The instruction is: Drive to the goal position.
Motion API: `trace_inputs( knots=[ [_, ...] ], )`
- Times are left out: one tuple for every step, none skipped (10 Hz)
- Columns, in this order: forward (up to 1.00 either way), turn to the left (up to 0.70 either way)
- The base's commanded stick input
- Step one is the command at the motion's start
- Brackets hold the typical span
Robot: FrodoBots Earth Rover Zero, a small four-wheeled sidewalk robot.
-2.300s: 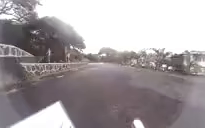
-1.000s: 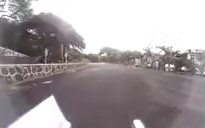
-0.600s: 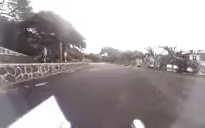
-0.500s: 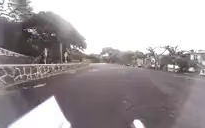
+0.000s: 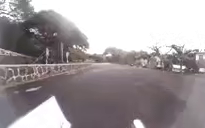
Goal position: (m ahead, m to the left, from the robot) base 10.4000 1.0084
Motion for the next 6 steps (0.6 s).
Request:
trace_inputs(
  knots=[
    [1.00,0.00],
    [1.00,0.00],
    [1.00,0.00],
    [1.00,0.00],
    [1.00,0.00],
    [1.00,0.00]
  ],
)
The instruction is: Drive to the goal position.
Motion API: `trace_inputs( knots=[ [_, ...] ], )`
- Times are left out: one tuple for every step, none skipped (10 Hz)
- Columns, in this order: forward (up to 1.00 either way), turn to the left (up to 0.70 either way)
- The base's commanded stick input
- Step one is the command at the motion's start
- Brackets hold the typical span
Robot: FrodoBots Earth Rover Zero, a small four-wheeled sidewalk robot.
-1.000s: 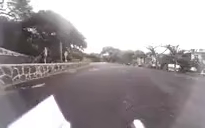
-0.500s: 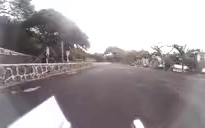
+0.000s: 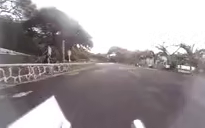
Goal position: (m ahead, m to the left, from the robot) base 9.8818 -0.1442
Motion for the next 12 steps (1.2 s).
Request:
trace_inputs(
  knots=[
    [1.00,0.00],
    [1.00,0.00],
    [1.00,0.00],
    [1.00,0.00],
    [1.00,0.00],
    [1.00,0.00],
    [1.00,0.00],
    [1.00,-0.31],
    [1.00,-0.37],
    [1.00,-0.19],
    [1.00,0.00],
    [1.00,0.00]
  ],
)
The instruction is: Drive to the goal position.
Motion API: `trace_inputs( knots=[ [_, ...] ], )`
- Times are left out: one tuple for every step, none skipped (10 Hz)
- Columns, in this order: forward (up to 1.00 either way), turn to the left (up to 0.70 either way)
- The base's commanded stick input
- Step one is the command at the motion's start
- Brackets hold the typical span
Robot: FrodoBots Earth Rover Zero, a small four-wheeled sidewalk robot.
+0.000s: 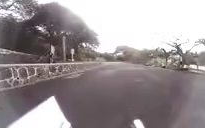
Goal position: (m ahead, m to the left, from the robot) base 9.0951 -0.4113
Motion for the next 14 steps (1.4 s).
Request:
trace_inputs(
  knots=[
    [1.00,0.00],
    [1.00,0.00],
    [1.00,-0.12],
    [1.00,-0.35],
    [1.00,-0.40],
    [1.00,-0.40],
    [1.00,-0.40],
    [1.00,-0.40],
    [1.00,-0.16],
    [1.00,0.00],
    [1.00,0.00],
    [1.00,0.00],
    [1.00,0.00],
    [1.00,0.00]
  ],
)
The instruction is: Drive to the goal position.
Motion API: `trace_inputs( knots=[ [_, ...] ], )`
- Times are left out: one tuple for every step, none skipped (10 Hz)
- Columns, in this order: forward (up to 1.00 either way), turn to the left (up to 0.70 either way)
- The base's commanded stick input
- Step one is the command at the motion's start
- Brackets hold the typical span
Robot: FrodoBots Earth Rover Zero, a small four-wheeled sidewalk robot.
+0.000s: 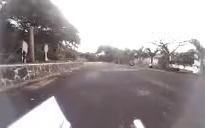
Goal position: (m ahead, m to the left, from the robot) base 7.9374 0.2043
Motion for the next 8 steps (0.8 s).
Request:
trace_inputs(
  knots=[
    [1.00,0.00],
    [1.00,0.00],
    [1.00,0.00],
    [1.00,0.00],
    [1.00,0.00],
    [1.00,0.00],
    [1.00,0.00],
    [1.00,0.00]
  ],
)
